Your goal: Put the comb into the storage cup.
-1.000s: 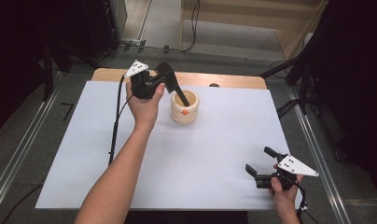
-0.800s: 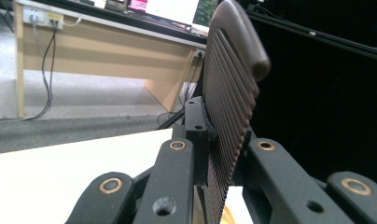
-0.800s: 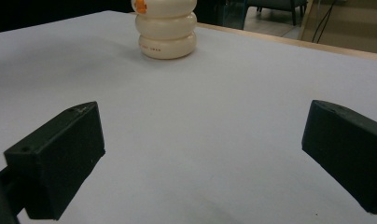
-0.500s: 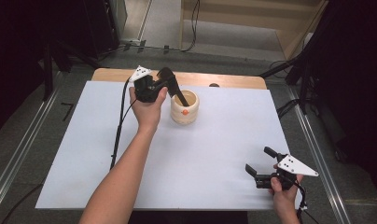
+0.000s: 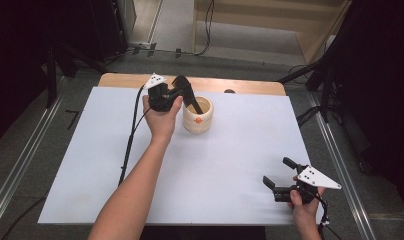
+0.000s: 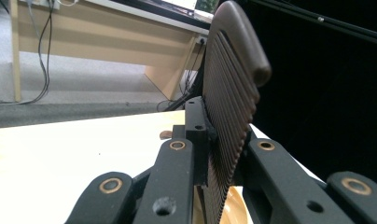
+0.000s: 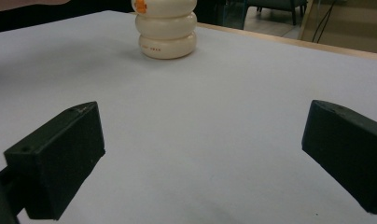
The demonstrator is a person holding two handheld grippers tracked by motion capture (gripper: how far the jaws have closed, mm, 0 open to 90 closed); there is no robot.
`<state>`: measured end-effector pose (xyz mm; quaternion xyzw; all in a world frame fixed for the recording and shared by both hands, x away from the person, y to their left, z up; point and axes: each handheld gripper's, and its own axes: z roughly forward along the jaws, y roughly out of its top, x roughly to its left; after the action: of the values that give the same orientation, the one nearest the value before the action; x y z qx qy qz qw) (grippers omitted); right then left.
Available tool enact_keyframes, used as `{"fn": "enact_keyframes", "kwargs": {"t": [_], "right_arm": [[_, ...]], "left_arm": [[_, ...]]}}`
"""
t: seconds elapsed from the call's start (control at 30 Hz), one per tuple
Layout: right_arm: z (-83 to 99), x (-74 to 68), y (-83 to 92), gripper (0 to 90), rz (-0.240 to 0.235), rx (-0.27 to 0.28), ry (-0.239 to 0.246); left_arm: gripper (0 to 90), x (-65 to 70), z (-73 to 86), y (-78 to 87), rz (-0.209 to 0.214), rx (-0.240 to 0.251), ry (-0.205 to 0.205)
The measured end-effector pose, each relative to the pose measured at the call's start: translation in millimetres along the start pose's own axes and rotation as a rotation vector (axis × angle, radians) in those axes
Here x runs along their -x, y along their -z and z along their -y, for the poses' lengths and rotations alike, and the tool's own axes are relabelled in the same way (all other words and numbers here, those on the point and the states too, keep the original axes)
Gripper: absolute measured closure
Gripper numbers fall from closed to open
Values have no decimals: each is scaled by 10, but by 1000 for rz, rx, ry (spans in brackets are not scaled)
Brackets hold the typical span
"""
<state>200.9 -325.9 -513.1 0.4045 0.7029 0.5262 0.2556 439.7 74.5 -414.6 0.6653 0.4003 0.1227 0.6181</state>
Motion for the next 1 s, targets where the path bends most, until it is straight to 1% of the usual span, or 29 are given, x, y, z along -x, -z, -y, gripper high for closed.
{"fn": "enact_keyframes", "kwargs": {"t": [0.2, 0.33, 0.6, 0.67, 0.73, 0.83, 0.87, 0.93, 1.0], "right_arm": [[1, -1, -1, 0, 0, -1, 1], [1, -2, -3, 0, 1, -3, 3], [2, -2, -8, 0, 4, -1, 1], [2, -2, -9, 0, 5, -1, 0], [3, 0, -12, 0, 6, -3, 1], [4, 1, -15, 0, 10, -3, -1], [4, 0, -16, 0, 11, -3, -1], [4, -1, -18, 0, 11, -5, 2], [4, -3, -21, 0, 10, -5, 4]], "left_arm": [[842, -39, 72, -31, -6, -9, 21], [842, -63, 115, -44, 0, -17, 34], [841, -67, 148, -73, -9, -26, 48], [841, -70, 156, -82, -12, -28, 57], [841, -79, 162, -86, -4, -35, 71], [836, -91, 162, -86, -7, -37, 76], [829, -99, 160, -84, -11, -37, 76], [785, -103, 157, -80, -22, -42, 74], [725, -91, 149, -73, -31, -45, 69]]}}
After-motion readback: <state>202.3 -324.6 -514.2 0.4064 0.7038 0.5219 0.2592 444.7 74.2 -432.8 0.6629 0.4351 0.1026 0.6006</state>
